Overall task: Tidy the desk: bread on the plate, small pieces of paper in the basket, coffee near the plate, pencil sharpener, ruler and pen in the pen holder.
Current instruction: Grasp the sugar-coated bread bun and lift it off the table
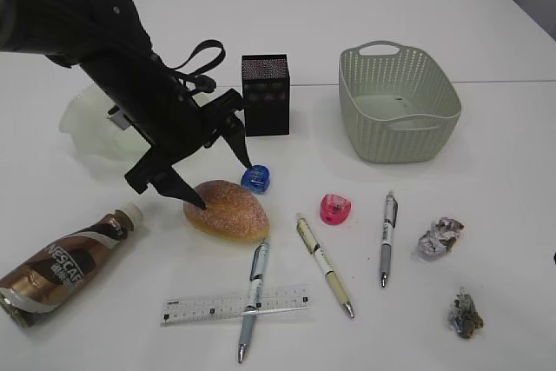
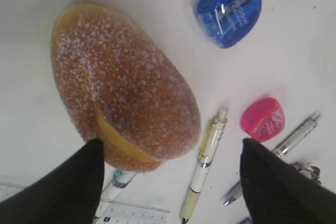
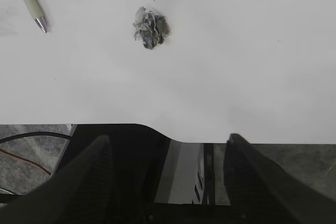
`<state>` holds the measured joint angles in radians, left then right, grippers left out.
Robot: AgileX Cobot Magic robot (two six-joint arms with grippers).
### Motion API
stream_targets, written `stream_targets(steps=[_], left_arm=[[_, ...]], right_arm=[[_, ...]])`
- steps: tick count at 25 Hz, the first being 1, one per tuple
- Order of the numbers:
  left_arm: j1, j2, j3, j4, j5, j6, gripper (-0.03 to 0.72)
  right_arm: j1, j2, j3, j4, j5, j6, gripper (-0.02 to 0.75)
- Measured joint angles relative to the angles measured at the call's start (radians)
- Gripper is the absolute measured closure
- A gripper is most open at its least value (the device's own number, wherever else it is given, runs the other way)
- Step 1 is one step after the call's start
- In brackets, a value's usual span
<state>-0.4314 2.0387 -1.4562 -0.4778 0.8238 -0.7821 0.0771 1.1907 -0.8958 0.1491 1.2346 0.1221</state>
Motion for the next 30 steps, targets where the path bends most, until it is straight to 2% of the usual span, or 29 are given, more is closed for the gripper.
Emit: stream_targets(steps=[11, 22, 30], left_arm=[[0.0, 0.036, 0.0, 0.028, -0.036, -0.002, 0.099], [0.0, 0.036, 0.0, 0.033, 0.007, -0.002, 0.1], [0.0, 0.036, 0.0, -0.003, -0.03, -0.002, 0.1]], right_arm=[[0.0, 0.0, 0.0, 0.006, 0.0, -0.002, 0.248], [0.0, 0.0, 0.0, 0.006, 0.0, -0.008, 0.248], [0.0, 0.011, 0.0, 0.006, 0.0, -0.018, 0.248]])
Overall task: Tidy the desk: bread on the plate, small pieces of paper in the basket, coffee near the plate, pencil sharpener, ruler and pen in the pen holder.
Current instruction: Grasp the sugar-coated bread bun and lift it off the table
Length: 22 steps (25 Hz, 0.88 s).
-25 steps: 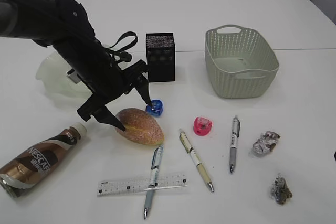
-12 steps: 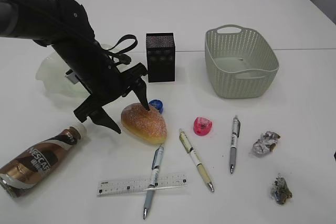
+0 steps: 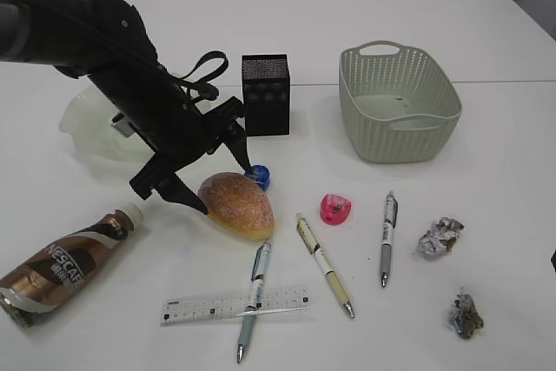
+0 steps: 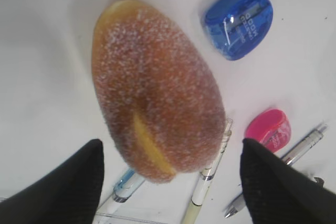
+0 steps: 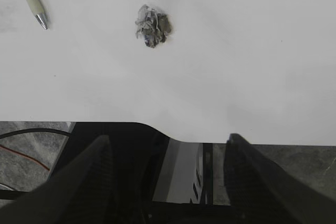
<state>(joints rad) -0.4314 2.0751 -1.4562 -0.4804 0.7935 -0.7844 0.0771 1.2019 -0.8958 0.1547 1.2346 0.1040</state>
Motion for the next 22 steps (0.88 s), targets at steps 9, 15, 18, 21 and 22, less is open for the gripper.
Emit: stream_targets(steps=[9, 15, 18, 21, 22], left_arm=[[0.0, 0.0, 0.0, 0.0, -0.005, 0.0, 0.1], [0.0, 0.0, 0.0, 0.014, -0.005, 0.0, 0.1], [0.0, 0.0, 0.0, 0.019, -0.005, 0.0, 0.1], [0.0, 0.002, 0.0, 0.021, -0.005, 0.0, 0.1], [0.0, 0.004, 0.0, 0.021, -0.005, 0.0, 0.1]], right_arm=[[0.0, 0.0, 0.0, 0.0, -0.002, 0.0, 0.248], [0.0, 0.0, 0.0, 0.0, -0.002, 0.0, 0.248], [0.0, 0.0, 0.0, 0.0, -0.002, 0.0, 0.248], [0.0, 0.0, 0.0, 0.0, -0.002, -0.002, 0.248], [0.0, 0.0, 0.0, 0.0, -0.002, -0.002, 0.248]])
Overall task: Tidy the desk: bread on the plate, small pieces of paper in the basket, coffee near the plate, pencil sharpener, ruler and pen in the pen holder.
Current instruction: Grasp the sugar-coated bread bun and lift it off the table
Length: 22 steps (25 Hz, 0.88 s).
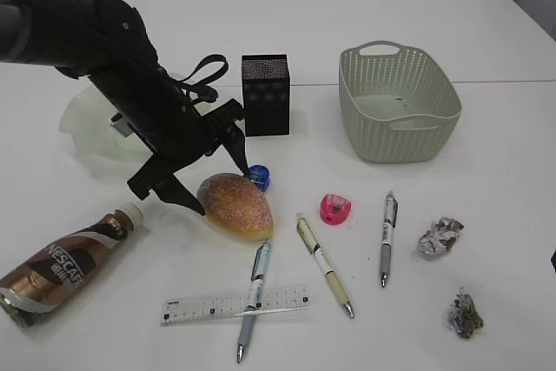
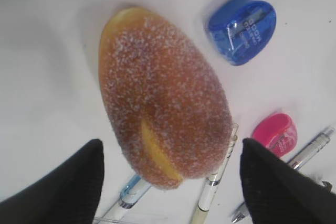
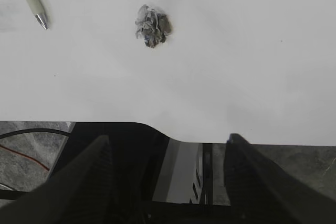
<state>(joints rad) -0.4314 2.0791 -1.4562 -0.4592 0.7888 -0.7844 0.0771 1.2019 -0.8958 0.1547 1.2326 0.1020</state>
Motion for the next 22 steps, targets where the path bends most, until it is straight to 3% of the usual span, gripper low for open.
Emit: stream_targets(steps=[22], left_arm=[[0.0, 0.063, -0.004, -0.039, -0.024, 0.027, 0.105]], right_arm=[[0.0, 0.0, 0.0, 0.001, 0.0, -0.001, 0.248]])
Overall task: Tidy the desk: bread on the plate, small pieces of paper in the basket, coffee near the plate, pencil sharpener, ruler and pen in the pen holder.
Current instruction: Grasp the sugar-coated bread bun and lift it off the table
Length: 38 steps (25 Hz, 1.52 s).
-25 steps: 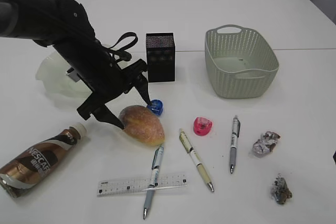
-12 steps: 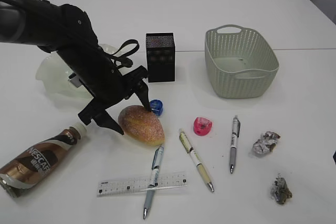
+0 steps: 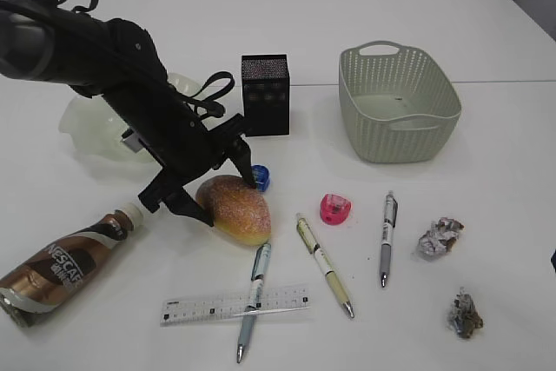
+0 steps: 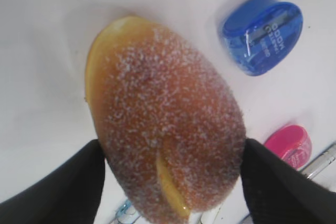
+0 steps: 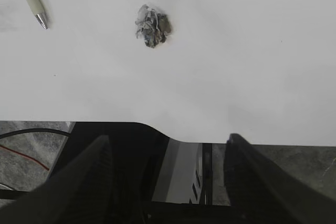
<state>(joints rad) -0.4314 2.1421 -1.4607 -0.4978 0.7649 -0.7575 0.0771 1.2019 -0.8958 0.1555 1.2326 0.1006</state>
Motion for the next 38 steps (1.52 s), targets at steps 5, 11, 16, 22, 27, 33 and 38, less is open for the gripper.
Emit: stream_targets(steps=[5, 11, 16, 22, 27, 33, 38], left_arm=[[0.0, 0.0, 0.0, 0.0, 0.0, 0.002, 0.222], [0.0, 0.0, 0.0, 0.0, 0.0, 0.024, 0.475], [0.0, 0.0, 0.0, 0.0, 0.0, 0.08, 0.494], [0.008, 0.0, -0.001, 0.005, 0.054, 0.17, 0.501], [0.008, 0.0, -0.037, 0.121, 0.159, 0.212, 0.507], [0.01, 0.0, -0.143, 0.294, 0.303, 0.216, 0.51], [0.008, 0.0, -0.209, 0.308, 0.383, 0.23, 0.51]], right_arm=[[0.0, 0.0, 0.0, 0.0, 0.0, 0.0, 0.248], [0.0, 0.0, 0.0, 0.0, 0.0, 0.0, 0.248], [0.0, 0.0, 0.0, 0.0, 0.0, -0.001, 0.248], [0.0, 0.0, 0.0, 0.0, -0.002, -0.004, 0.248], [0.0, 0.0, 0.0, 0.0, -0.002, -0.004, 0.248], [0.0, 0.0, 0.0, 0.0, -0.002, -0.004, 0.248], [0.0, 0.0, 0.0, 0.0, -0.002, -0.004, 0.248]])
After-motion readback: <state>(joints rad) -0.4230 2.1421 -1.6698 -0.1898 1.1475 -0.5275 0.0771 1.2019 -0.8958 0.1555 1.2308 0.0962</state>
